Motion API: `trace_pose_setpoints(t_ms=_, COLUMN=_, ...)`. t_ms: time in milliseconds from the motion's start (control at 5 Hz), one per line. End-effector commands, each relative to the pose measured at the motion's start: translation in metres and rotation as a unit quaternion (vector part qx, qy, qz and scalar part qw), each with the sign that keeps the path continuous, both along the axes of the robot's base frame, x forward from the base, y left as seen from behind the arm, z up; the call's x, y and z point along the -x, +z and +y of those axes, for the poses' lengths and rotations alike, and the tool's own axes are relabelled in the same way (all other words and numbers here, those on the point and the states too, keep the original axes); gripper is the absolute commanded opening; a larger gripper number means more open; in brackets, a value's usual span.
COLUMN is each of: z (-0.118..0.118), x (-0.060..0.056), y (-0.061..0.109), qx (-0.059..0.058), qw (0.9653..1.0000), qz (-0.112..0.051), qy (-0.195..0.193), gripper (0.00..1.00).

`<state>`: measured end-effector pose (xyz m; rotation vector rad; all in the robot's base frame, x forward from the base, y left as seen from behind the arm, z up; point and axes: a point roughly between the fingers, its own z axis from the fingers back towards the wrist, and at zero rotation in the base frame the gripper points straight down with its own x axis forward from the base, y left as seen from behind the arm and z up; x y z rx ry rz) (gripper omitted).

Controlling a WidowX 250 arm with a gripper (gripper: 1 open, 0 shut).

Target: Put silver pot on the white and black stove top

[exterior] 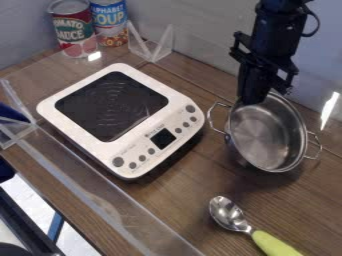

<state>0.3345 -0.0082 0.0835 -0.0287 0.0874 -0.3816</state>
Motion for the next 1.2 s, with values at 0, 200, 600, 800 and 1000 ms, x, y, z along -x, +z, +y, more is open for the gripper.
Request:
trace_pose_setpoints(t_ms=0, z=-0.004, x=0.000, y=0.017, qx=0.011, qw=0.9989, qz=-0.044, qy=0.006, gripper=0.00)
trace_pose_setpoints(t_ms=200, z=-0.011, x=0.003, y=0.011, qx=0.020, qw=0.9982, qz=-0.057, qy=0.003, gripper=0.00)
trace_pose_setpoints(t_ms=600, z=-0.016, x=0.006, y=0.011, qx=0.031, qw=0.9963, qz=-0.081, qy=-0.002, gripper=0.00)
trace_pose_setpoints(t_ms=800, z=-0.013, x=0.007, y=0.012, qx=0.034, qw=0.9953, qz=-0.090, qy=-0.007, gripper=0.00)
trace_pose_setpoints(t_ms=1000, z=-0.012, x=0.007, y=0.010, qx=0.039, qw=0.9943, qz=-0.099, qy=-0.010, gripper=0.00)
